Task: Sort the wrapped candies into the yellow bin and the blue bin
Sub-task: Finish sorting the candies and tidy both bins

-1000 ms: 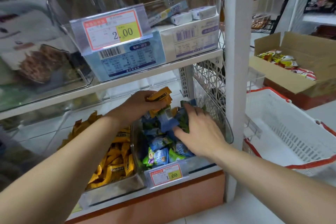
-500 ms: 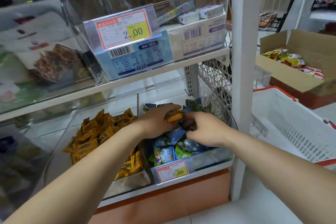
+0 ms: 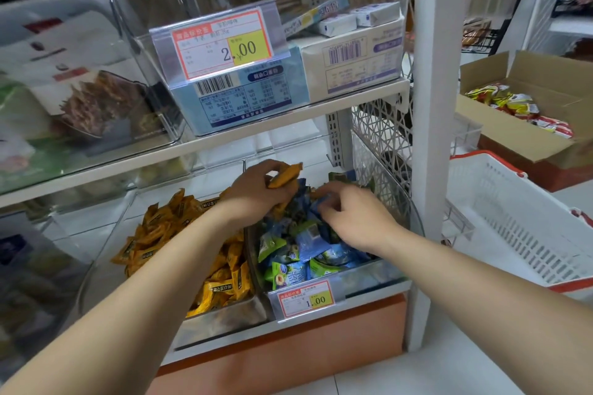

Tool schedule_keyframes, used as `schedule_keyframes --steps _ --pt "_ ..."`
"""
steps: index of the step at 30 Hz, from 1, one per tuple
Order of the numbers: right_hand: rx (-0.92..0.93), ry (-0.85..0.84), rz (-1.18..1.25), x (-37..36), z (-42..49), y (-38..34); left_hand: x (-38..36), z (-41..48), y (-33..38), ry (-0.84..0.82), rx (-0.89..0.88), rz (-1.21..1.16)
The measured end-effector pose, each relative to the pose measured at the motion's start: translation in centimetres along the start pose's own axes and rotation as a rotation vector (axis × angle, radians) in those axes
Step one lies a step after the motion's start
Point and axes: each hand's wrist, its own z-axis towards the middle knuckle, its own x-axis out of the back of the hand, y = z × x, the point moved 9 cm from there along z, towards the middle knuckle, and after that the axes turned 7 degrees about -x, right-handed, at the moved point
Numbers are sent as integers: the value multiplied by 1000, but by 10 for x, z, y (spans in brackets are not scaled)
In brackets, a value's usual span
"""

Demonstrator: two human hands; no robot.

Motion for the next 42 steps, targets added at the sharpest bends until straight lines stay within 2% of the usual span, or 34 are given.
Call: schedule_keyframes --steps 3,6,9,15,19,23,26,30,32,35,39,42 --pt "81 3 50 -6 -3 -21 14 -14 -15 53 156 -250" --pt "100 54 272 -1 1 -41 25 -33 -24 77 253 -380" --pt "124 -14 420 -13 0 -64 24 -52 -23 46 273 -489" --pt "212 -14 392 -30 -9 -98 30 -76 -17 105 232 -624" --pt "217 -63 367 -43 -7 -100 41 -86 -28 190 180 -458" --pt "187 -47 281 -40 1 -89 84 -93 -36 370 42 83" --pt "116 38 292 -19 13 -62 98 -98 -51 350 60 347" --pt "-4 191 243 14 32 -13 93 -96 -62 201 162 641" --pt "-65 166 193 15 42 6 88 -93 -42 234 87 706" --pt "-96 5 45 -4 50 20 61 -86 4 270 -115 596" --pt "-100 -194 -155 -35 51 25 -10 -74 43 67 -293 581" --pt "-88 -263 -223 -43 52 24 -62 -71 41 -178 -293 641"
